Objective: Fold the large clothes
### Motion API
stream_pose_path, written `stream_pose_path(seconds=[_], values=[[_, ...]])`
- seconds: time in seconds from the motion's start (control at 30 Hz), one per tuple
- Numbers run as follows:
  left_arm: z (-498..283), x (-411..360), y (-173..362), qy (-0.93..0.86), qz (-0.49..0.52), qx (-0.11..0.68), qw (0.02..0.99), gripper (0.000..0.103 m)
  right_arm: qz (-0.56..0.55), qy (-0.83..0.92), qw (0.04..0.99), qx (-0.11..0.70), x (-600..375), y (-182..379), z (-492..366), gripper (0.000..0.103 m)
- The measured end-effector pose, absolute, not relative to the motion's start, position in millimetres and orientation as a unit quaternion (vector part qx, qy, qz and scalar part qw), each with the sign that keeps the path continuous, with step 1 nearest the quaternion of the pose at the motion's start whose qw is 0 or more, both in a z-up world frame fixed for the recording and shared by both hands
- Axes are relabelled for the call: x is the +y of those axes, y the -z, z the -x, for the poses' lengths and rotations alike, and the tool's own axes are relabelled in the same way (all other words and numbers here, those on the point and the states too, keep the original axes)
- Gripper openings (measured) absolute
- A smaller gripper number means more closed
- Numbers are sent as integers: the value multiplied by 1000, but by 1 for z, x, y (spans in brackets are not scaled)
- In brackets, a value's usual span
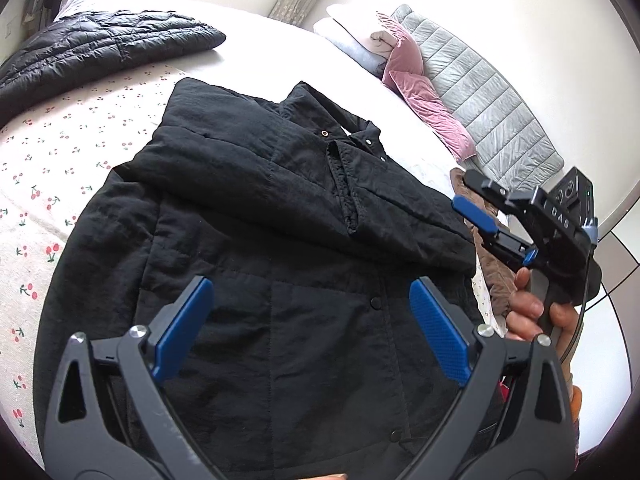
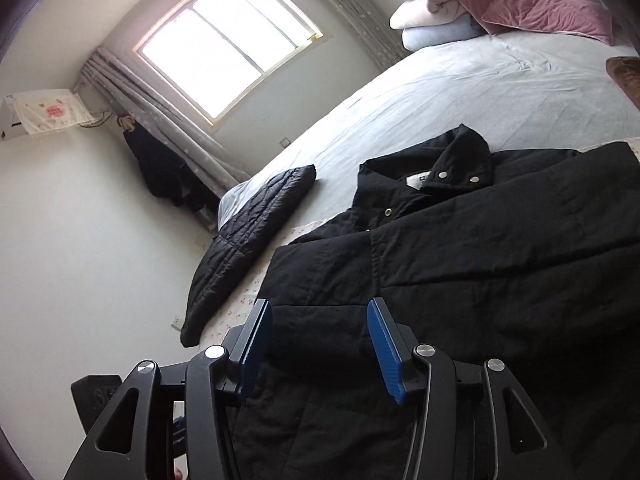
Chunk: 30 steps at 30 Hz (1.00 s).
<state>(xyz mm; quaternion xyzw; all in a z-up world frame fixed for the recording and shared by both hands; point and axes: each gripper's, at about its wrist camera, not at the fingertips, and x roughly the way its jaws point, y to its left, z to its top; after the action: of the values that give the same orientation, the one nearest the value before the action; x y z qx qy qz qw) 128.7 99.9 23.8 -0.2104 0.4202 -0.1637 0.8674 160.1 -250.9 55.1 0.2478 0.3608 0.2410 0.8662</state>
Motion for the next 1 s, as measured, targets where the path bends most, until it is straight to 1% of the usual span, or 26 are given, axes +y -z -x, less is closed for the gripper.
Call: stream_pose_path(seconds=[0.13, 0.2, 0.3, 0.33, 0.37, 0.4, 0.47, 0.5, 0.53, 0.57, 0.6, 0.63, 0.67, 0.77, 0.83, 0.87, 0.9, 0.93, 0.97, 1.0], values=[[-137, 90, -30, 184, 194, 427, 864, 97, -199, -156, 900, 356, -305, -45, -137, 51], [-150, 78, -34, 190, 184, 441, 858, 93, -178, -111, 913, 351, -336, -40, -122, 52], [-180, 50, -39, 206, 159, 459, 850, 89, -188, -57, 913, 358, -394, -26, -117, 52], [-191, 38, -37, 207, 149, 465, 848, 85, -190, -36, 913, 360, -410, -19, -116, 52], [-202, 28, -34, 206, 140, 472, 845, 79, -189, -21, 913, 362, -423, -13, -117, 52], [-213, 17, -28, 206, 133, 480, 842, 76, -186, -6, 912, 365, -433, -6, -117, 52], [-235, -2, -14, 205, 124, 495, 835, 62, -180, 9, 908, 377, -449, 8, -122, 52], [-244, -9, -5, 203, 125, 502, 832, 59, -179, 11, 905, 386, -453, 14, -127, 52], [-254, -14, 3, 204, 132, 507, 827, 48, -177, 14, 902, 394, -457, 20, -132, 51], [-261, -18, 13, 210, 143, 511, 821, 34, -174, 19, 900, 399, -460, 28, -135, 51], [-267, -20, 22, 211, 151, 514, 817, 25, -169, 22, 899, 404, -462, 33, -141, 51], [-270, -22, 30, 197, 148, 515, 821, 13, -164, 27, 898, 407, -463, 39, -144, 51], [-272, -22, 39, 185, 144, 517, 823, 11, -160, 33, 897, 410, -463, 44, -145, 51], [-270, -16, 54, 183, 163, 510, 825, 12, -152, 63, 887, 431, -471, 62, -151, 50], [-264, -15, 52, 194, 152, 500, 830, 12, -157, 73, 884, 434, -478, 69, -149, 50], [-260, -14, 48, 199, 146, 497, 832, 14, -162, 72, 884, 432, -480, 67, -147, 50], [-254, -13, 44, 198, 133, 497, 834, 21, -164, 74, 882, 435, -481, 65, -144, 50], [-248, -10, 39, 196, 120, 499, 835, 41, -167, 71, 881, 436, -482, 61, -140, 50], [-241, -7, 33, 202, 113, 497, 836, 54, -172, 63, 881, 436, -482, 56, -135, 50], [-232, -2, 26, 207, 108, 492, 839, 58, -178, 50, 882, 435, -482, 51, -128, 51]])
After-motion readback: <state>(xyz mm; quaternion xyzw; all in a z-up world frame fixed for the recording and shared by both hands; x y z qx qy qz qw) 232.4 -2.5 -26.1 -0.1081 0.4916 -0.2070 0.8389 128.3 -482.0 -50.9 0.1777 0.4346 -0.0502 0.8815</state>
